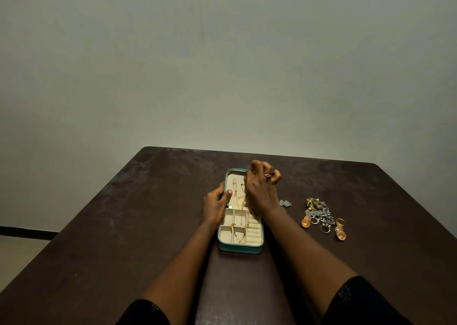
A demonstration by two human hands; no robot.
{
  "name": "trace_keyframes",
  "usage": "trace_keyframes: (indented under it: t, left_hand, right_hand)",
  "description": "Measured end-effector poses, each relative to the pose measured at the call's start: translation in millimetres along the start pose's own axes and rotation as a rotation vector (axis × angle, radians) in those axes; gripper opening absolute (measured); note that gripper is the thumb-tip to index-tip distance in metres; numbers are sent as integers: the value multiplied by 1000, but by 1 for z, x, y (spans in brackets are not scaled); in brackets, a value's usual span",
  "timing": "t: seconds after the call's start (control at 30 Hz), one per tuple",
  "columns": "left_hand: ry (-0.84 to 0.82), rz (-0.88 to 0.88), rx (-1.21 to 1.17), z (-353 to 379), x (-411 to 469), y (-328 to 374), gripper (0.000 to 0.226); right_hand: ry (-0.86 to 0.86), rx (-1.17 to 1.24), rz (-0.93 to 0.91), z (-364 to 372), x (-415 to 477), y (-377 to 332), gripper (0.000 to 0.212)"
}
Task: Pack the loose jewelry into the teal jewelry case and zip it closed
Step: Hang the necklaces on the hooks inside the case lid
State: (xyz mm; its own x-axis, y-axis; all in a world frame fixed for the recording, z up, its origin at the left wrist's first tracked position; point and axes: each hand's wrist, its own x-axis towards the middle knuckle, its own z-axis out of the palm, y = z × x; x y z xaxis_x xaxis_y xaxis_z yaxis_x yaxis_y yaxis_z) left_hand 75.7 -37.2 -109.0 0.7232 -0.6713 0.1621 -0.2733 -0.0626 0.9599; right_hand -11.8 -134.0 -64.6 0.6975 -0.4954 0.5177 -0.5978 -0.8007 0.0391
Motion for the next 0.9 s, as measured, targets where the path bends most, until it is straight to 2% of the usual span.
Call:
trace_keyframes:
  t: [0.07,0.17,0.27,0.33,0.43,0.5,0.7,0.9]
  left_hand:
    - [-8,-1,-13,0,1,-1,31]
    - [-11,-3,-18,1,1,-1,30]
    - [1,12,12,0,0,-1,29]
    - [-2,22,29,0,0,0,29]
    - [-8,12,45,0,0,1,30]
    - [1,7,54,0,1,2,31]
    - [47,-26,111,0,4,9,40]
    - [137,113,212,-5,2,40,33]
  right_hand:
    - [60,-118,-39,0,3,1,33]
    - [127,-54,-136,0,3,0,31]
    - [95,246,-59,-4,2,-6,15]
    - [-6,443,60,-9,4,-6,24]
    - [-88,789,157,-24,6,-1,21]
    - [-132,923,204,-35,8,4,20]
    - [-310,1003,168,-68,8,18,12]
    - [-352,1021,132,-84,7,23,11]
